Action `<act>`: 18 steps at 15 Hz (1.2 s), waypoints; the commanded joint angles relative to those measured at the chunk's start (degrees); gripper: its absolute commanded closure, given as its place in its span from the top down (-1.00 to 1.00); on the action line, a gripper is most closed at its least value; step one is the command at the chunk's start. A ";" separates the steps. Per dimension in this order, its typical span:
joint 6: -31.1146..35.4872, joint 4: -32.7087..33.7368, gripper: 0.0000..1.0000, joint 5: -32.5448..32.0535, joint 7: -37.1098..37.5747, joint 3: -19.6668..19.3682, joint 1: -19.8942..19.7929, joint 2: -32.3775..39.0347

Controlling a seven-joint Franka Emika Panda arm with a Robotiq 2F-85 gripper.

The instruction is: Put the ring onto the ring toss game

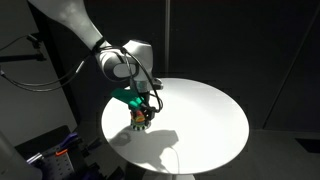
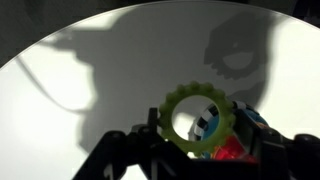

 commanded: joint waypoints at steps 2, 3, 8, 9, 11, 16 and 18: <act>-5.14 1.81 -0.01 2.60 -1.66 -0.06 0.42 -4.15; -5.66 2.10 -0.01 3.03 -1.62 -0.07 0.70 -4.89; -7.09 3.95 -0.01 4.22 -1.00 -0.13 2.45 -7.10; -7.35 4.51 -0.01 4.47 -0.87 -0.08 2.87 -7.33; -7.39 5.25 -0.01 4.93 -0.74 -0.04 3.57 -7.52; -7.15 6.69 -0.01 5.47 -0.57 0.17 4.86 -7.36; -7.10 7.24 -0.01 5.66 -0.46 0.32 5.29 -6.98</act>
